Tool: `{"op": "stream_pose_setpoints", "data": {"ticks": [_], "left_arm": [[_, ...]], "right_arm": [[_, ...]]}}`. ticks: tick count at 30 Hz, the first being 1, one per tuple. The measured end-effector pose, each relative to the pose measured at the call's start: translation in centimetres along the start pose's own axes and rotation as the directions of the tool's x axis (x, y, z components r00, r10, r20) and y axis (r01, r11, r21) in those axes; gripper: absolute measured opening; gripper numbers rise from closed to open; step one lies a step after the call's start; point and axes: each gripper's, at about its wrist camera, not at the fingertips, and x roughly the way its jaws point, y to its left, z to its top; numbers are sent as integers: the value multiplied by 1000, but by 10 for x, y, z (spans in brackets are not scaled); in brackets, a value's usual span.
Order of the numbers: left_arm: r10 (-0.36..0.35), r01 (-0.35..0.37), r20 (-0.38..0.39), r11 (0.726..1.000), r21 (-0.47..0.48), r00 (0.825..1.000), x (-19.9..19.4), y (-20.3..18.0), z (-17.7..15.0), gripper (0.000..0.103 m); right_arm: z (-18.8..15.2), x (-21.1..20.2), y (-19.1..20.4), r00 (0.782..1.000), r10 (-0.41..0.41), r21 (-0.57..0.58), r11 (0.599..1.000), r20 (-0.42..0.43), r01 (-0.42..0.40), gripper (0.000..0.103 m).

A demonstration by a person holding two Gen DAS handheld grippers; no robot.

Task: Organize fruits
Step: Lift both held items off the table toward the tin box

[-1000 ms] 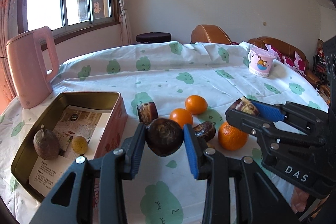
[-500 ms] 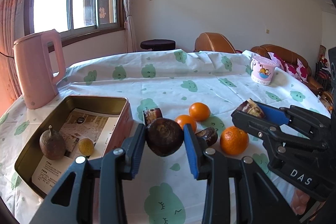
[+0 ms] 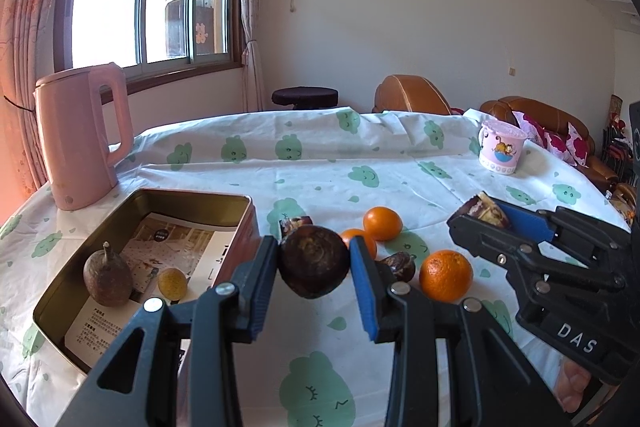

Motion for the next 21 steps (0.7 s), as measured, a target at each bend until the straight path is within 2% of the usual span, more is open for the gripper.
{"op": "stream_pose_setpoints", "data": {"ticks": [21], "left_arm": [[7, -6, 62, 1000, -22, 998, -10, 4, 1, 38]], "right_arm": [[-1, -12, 3, 998, -6, -15, 1000, 67, 7, 35]]}}
